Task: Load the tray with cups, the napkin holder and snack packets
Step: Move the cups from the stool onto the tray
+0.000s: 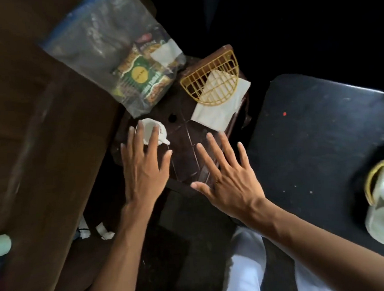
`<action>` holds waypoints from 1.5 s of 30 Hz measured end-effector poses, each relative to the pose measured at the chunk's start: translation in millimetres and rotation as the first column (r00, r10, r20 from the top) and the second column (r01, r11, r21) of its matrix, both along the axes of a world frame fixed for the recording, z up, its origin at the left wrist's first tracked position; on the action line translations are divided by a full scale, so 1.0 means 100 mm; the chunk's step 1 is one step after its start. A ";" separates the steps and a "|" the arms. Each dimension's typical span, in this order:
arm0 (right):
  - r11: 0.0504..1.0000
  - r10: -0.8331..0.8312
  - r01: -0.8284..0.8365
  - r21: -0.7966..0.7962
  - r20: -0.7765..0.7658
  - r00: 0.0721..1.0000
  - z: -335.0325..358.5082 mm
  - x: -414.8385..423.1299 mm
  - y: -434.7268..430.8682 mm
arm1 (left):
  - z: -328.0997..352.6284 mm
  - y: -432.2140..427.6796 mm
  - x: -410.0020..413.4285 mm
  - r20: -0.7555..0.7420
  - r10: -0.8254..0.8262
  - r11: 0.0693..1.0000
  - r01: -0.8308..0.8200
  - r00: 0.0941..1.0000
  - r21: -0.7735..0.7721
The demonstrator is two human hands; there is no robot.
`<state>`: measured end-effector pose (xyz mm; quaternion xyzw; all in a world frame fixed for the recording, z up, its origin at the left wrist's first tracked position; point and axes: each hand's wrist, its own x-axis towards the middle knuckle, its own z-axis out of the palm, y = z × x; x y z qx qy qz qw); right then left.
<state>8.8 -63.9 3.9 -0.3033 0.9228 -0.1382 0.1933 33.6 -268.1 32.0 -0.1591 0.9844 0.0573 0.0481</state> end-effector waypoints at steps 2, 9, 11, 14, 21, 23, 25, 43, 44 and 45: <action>1.000 0.020 -0.020 0.001 0.000 1.000 -0.02 -0.03 -0.22 | -0.02 -0.23 -0.07 0.036 -0.018 1.000 0.018 0.999 0.012; 0.998 0.060 -0.061 0.026 0.031 0.998 -0.07 -0.12 -0.63 | -0.11 -0.54 -0.34 0.108 -0.203 0.978 0.197 0.973 0.061; 0.998 0.052 -0.054 0.029 0.046 0.998 -0.07 -0.14 -0.66 | -0.13 -0.53 -0.38 0.091 -0.210 0.975 0.202 0.973 0.088; 1.000 0.025 -0.026 0.007 0.077 0.997 -0.04 -0.16 -0.64 | -0.14 -0.55 -0.40 0.034 -0.180 0.974 0.173 0.983 0.145; 0.950 -0.096 0.143 -0.276 0.177 0.980 0.11 -0.22 -0.44 | -0.03 -0.36 -0.24 -0.074 -0.140 0.970 0.151 0.987 0.190; 0.893 -0.143 0.222 -0.393 0.219 0.965 0.13 -0.18 -0.31 | 0.01 -0.20 -0.16 -0.084 -0.129 0.961 0.146 0.988 0.236; 0.846 -0.188 0.283 -0.451 0.244 0.951 0.15 -0.11 -0.14 | 0.02 0.00 -0.07 -0.101 -0.118 0.947 0.143 0.988 0.288; 0.546 -0.674 0.719 -0.431 0.283 0.682 0.30 0.55 2.17 | 0.18 2.53 0.16 -0.150 -0.139 0.754 0.203 0.979 0.625; 0.519 -0.705 0.735 -0.437 0.267 0.657 0.33 0.56 2.33 | 0.22 2.72 0.15 -0.142 -0.067 0.720 0.146 0.988 0.679; 0.491 -0.734 0.749 -0.445 0.251 0.631 0.35 0.56 2.50 | 0.25 2.92 0.14 -0.124 0.001 0.688 0.090 0.992 0.720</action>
